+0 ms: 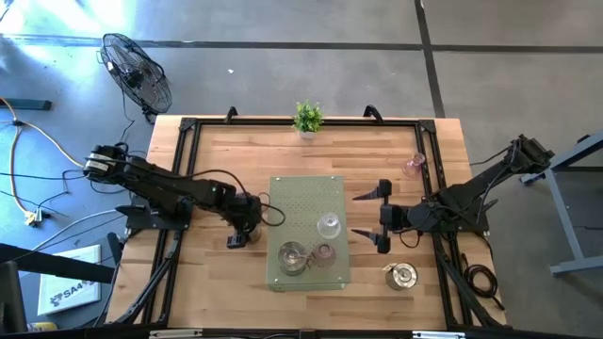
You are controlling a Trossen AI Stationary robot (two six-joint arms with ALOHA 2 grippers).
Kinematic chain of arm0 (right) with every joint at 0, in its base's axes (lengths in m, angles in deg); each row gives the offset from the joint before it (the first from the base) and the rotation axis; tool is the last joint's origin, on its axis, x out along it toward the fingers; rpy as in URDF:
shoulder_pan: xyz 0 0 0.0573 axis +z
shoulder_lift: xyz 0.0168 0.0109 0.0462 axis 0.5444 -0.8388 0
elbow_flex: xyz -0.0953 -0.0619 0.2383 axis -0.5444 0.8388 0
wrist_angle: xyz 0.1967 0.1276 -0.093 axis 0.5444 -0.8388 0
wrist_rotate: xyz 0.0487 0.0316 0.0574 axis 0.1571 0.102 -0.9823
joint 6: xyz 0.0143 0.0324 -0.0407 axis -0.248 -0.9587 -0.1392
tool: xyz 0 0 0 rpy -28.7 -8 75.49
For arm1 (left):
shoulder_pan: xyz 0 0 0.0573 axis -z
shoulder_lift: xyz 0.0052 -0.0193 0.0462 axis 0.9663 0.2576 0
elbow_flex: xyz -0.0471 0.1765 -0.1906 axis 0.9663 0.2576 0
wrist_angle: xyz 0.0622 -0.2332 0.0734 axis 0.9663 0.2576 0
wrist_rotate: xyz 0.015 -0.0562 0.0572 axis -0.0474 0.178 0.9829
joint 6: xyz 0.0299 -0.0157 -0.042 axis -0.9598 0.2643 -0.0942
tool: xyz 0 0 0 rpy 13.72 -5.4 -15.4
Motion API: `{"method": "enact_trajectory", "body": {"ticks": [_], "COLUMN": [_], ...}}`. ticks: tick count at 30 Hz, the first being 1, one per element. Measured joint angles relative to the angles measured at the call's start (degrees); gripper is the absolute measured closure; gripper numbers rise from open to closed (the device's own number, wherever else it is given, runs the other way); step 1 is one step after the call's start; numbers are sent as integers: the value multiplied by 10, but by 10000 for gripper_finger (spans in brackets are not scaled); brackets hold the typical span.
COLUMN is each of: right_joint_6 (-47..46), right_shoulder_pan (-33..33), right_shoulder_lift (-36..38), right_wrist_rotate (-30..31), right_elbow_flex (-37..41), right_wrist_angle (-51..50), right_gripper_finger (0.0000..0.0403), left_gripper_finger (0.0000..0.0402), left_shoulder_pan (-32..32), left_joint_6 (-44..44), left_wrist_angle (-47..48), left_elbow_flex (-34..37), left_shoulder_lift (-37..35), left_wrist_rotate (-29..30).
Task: Pick & Place candle stick holders
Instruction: Put the left green scented candle on the shelf aligned with the transparent candle holder
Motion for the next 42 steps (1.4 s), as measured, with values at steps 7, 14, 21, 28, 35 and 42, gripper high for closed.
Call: {"method": "enact_trajectory", "body": {"ticks": [7,14,21,28,35,42], "right_joint_6": [-36,-76,-99,-102,-110,-114], "right_shoulder_pan": [0,0,0,0,0,0], "right_shoulder_lift": [0,0,0,0,0,0], "right_wrist_rotate": [2,2,10,27,23,16], "right_elbow_flex": [0,0,0,0,0,0], "right_wrist_angle": [2,14,16,18,14,2], "right_gripper_finger": [10,10,10,10,10,10], "left_gripper_finger": [32,32,32,45,47,48], "left_shoulder_pan": [0,0,0,0,0,0], "left_joint_6": [-31,-46,-44,-54,-28,1], "left_wrist_angle": [0,-8,-43,-74,-88,-85], "left_elbow_flex": [0,22,48,52,52,52], "left_shoulder_lift": [0,-1,-2,1,5,5], "left_wrist_rotate": [6,49,69,83,99,97]}}
